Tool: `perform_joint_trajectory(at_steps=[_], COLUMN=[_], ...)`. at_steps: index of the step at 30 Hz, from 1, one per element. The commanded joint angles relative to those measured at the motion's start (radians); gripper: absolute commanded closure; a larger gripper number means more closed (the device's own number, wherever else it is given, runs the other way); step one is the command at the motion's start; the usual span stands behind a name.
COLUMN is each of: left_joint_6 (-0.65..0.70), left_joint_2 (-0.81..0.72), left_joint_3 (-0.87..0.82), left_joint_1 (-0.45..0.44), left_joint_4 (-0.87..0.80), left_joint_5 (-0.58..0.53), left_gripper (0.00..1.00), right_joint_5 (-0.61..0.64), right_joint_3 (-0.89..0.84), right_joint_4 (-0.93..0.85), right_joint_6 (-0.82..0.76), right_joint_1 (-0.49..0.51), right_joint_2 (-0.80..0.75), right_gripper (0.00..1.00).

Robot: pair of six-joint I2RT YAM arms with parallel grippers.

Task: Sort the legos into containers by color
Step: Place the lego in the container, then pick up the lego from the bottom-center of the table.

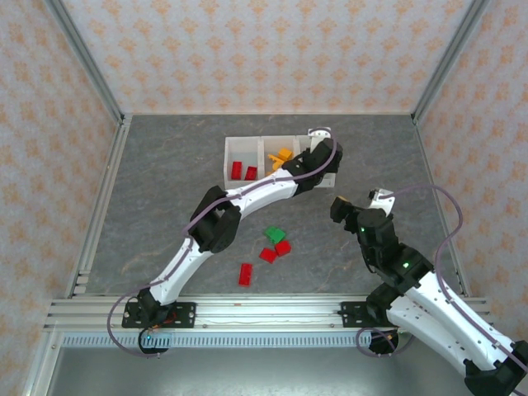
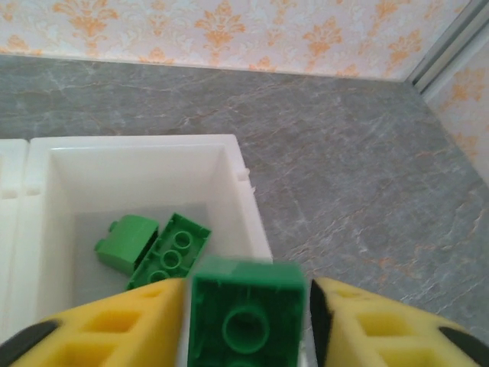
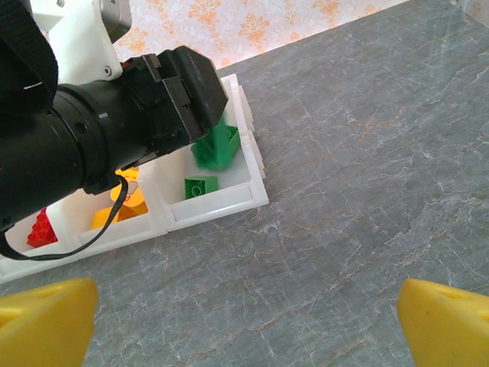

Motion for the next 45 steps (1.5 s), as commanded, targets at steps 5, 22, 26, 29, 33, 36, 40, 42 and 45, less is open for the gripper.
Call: perform_joint_trajectory(at_steps=[5, 22, 26, 29, 33, 36, 40, 42, 45], left_joint_6=[-0.001, 0.01, -0.022, -0.105, -0.241, -0.309, -0.368, -0.392, -0.414], left_joint_2=[0.006, -0.632, -0.756, -0.82, -0.923, -1.04, -1.251, -1.376, -1.59], left_joint_3=[0.047, -0.751, -0.94, -1.059, -1.242, -1.366, -1.471, -1.513, -1.581], left_joint_1=[0.032, 0.026, -0.005, -0.03, -0.045, -0.045, -0.044, -0.043, -0.042], left_joint_4=[-0.044, -0.001, -0.031, -0.074, -0.078, -0.058, -0.087, -0.115, -0.143], left_joint_5=[0.031, 0.058, 0.078, 0.076, 0.044, 0.01, -0.066, -0.112, -0.167], left_gripper=[0.33, 0.01, 0.01, 0.01, 0.01, 0.01, 0.01, 0.01, 0.01], right_joint_5=[0.037, 0.017, -0.018, -0.109, -0.317, -0.439, -0.562, -0.574, -0.572], right_joint_3=[-0.003, -0.009, -0.01, -0.005, 0.009, 0.04, 0.089, 0.105, 0.133], right_joint_4=[-0.003, 0.013, 0.02, 0.036, 0.065, 0.066, 0.046, 0.046, 0.046], right_joint_6=[0.008, -0.005, -0.018, -0.046, -0.106, -0.129, -0.157, -0.168, -0.191], right_joint_1=[-0.004, -0.004, -0.004, -0.004, -0.004, -0.003, 0.01, 0.03, 0.072], right_joint_2=[-0.011, -0.003, 0.013, 0.041, 0.122, 0.226, 0.39, 0.444, 0.511], right_gripper=[0.0, 0.0, 0.0, 0.0, 0.0, 0.0, 0.0, 0.0, 0.0])
